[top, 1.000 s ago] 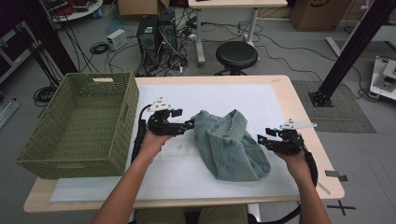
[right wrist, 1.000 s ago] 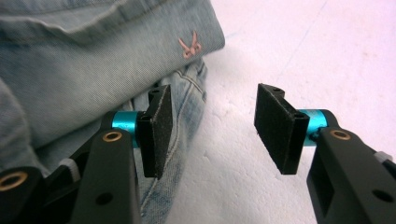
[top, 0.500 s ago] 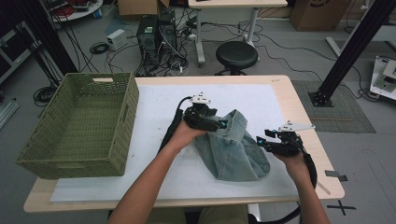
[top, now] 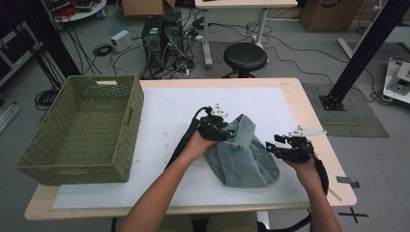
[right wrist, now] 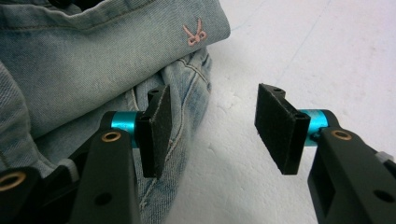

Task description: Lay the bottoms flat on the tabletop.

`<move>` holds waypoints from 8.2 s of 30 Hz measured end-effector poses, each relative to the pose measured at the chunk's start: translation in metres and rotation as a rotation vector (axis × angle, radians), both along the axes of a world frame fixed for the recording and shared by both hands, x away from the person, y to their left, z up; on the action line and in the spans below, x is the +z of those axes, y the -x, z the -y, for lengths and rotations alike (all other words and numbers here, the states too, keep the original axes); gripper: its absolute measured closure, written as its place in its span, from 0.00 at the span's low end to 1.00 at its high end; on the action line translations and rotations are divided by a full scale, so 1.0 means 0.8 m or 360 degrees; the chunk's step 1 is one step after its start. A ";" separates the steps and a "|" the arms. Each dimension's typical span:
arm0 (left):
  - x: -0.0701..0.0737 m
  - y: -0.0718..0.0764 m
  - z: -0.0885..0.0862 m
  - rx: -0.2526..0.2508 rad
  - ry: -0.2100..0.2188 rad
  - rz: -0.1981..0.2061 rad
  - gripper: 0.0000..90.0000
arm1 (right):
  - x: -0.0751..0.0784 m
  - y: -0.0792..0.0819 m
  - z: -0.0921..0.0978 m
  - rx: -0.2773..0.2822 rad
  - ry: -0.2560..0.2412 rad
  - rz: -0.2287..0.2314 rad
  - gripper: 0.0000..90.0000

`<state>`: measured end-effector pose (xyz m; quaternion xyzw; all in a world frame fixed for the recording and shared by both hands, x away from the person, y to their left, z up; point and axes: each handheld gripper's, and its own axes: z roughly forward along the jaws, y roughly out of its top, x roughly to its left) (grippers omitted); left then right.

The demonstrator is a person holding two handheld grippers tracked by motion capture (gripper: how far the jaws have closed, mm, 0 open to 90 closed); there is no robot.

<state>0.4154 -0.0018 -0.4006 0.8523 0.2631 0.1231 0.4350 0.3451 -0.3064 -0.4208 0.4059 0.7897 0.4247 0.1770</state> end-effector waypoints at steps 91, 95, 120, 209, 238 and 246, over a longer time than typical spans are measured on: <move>-0.024 0.110 -0.214 -0.0012 0.0302 -0.0280 0.98 | -0.007 -0.017 -0.022 -0.0201 0.0238 0.0028 0.95; -0.030 0.122 -0.220 -0.0073 0.0288 -0.0357 0.97 | -0.011 -0.019 -0.012 -0.0254 0.0239 -0.0018 0.94; 0.016 -0.011 -0.144 0.0280 0.0359 -0.0192 0.40 | -0.021 -0.036 -0.023 -0.0093 0.0183 -0.0079 0.77; -0.036 -0.029 -0.213 0.0805 0.0379 -0.0173 0.92 | -0.011 -0.114 -0.082 -0.0117 0.0159 -0.0210 0.62; -0.025 0.018 -0.226 0.0677 0.0414 -0.0101 0.56 | -0.002 -0.065 -0.114 0.0067 0.0242 0.0011 0.97; -0.015 0.044 -0.226 0.0607 0.0447 -0.0113 0.55 | -0.001 -0.003 -0.071 0.0058 0.0148 0.0160 0.97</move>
